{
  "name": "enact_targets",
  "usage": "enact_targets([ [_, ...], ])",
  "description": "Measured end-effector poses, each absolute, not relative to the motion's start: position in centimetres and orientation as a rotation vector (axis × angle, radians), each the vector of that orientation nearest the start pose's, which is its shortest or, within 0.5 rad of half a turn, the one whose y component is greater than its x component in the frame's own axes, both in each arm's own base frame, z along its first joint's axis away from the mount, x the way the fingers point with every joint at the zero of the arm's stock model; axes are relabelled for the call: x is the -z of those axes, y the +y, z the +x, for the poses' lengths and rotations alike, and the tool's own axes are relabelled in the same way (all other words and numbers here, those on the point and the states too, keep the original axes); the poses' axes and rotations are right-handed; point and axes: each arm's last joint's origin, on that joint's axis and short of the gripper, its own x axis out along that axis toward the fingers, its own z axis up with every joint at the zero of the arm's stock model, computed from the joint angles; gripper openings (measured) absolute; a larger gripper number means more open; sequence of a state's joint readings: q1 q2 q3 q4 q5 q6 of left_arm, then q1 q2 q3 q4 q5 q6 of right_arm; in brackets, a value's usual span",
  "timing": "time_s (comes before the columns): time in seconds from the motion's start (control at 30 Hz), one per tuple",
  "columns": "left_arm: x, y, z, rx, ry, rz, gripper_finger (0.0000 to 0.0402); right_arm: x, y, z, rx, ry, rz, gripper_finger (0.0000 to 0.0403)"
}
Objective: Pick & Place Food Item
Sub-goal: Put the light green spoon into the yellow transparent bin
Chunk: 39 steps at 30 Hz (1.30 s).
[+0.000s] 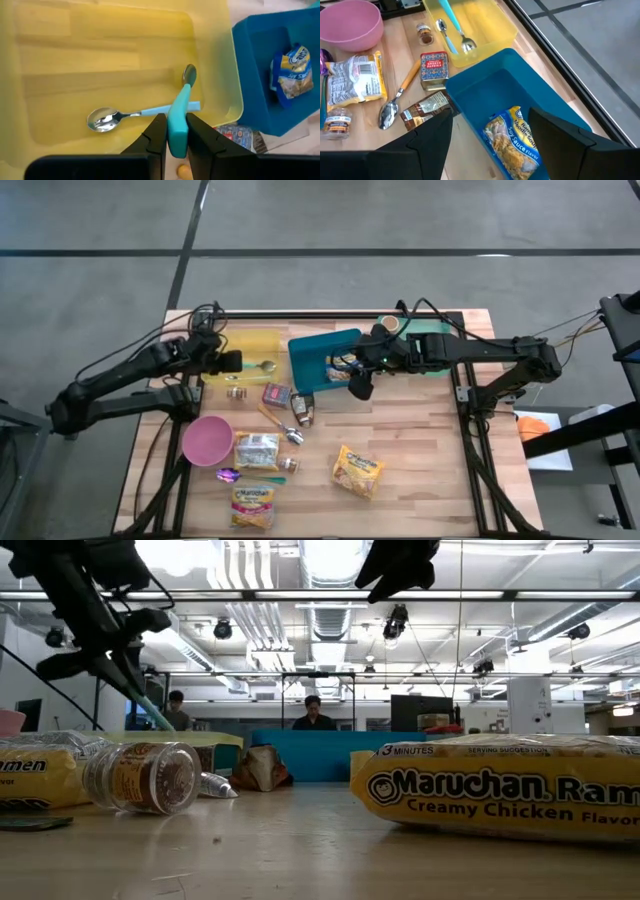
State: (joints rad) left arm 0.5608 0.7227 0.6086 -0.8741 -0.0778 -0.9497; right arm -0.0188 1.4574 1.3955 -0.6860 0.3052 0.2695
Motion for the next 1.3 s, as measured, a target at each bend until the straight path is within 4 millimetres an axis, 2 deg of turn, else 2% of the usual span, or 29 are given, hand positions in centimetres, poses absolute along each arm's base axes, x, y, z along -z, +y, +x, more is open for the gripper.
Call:
enact_targets([
  [0.57,-20.4,7.1,9.5,-1.029,0.723,-1.214,0.0050,-34.4,-1.0,30.7,0.394,0.718,0.139,0.0259],
  [0.77,-19.6,6.9,9.1,-1.066,0.785,-1.251,0.0106,-34.4,-0.9,30.7,0.392,0.717,0.138,0.0259],
  [1.3,-18.5,8.1,10.3,-1.090,0.907,-1.227,0.0116,-34.4,-0.7,30.7,0.368,0.719,0.156,0.0259],
])
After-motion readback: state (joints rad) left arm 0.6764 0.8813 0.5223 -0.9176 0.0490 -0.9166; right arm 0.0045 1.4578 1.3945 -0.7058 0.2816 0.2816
